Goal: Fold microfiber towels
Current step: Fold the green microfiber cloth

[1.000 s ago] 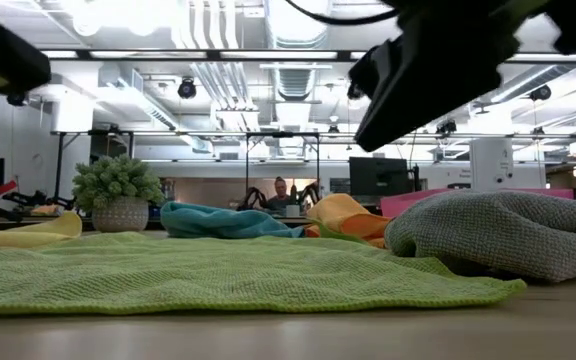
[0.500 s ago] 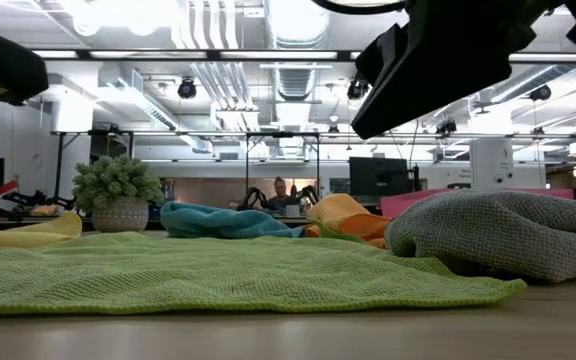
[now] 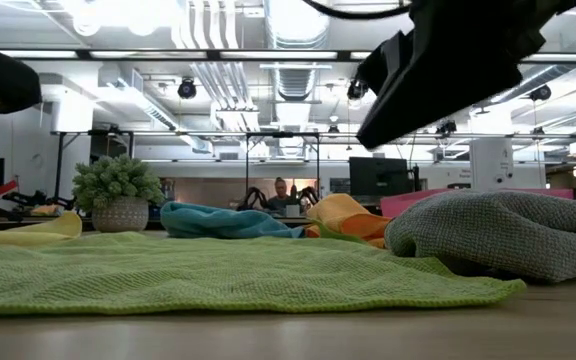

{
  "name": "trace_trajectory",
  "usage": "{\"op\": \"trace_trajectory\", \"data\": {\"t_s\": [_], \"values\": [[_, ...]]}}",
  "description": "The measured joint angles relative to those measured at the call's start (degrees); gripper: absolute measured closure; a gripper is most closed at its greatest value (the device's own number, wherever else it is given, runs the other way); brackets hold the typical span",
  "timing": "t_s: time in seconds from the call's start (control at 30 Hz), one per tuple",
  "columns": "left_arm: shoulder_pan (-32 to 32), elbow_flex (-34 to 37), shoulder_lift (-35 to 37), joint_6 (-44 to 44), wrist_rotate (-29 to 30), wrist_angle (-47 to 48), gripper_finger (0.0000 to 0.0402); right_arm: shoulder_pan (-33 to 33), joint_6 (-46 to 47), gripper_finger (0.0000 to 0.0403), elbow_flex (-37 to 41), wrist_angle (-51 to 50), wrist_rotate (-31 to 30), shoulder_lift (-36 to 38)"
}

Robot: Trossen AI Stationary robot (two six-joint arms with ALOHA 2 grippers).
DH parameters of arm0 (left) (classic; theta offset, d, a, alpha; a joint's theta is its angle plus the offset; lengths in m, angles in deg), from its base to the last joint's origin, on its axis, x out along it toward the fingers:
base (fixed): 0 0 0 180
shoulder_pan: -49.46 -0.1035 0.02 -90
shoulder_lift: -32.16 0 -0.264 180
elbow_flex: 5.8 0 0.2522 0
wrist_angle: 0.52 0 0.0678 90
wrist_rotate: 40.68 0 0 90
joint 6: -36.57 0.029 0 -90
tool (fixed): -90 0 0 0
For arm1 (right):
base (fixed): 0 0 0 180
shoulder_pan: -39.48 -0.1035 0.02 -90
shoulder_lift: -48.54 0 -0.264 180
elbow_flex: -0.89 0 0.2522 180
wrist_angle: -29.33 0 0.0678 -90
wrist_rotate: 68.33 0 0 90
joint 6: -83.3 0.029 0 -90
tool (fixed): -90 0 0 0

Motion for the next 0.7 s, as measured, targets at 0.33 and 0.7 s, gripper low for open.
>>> {"op": "trace_trajectory", "data": {"t_s": [0.33,0.7], "values": [[-0.8,0.5,5.8,-3.6,7.9,1.5,0.0401,0.0,0.0,0.0375,-0.2,5.4,4.2,-2.9],[-2.1,1.4,18.6,-14.8,22.3,5.5,0.0401,-0.1,0.3,0.0249,-1.0,5.8,4.4,-3.7]]}}
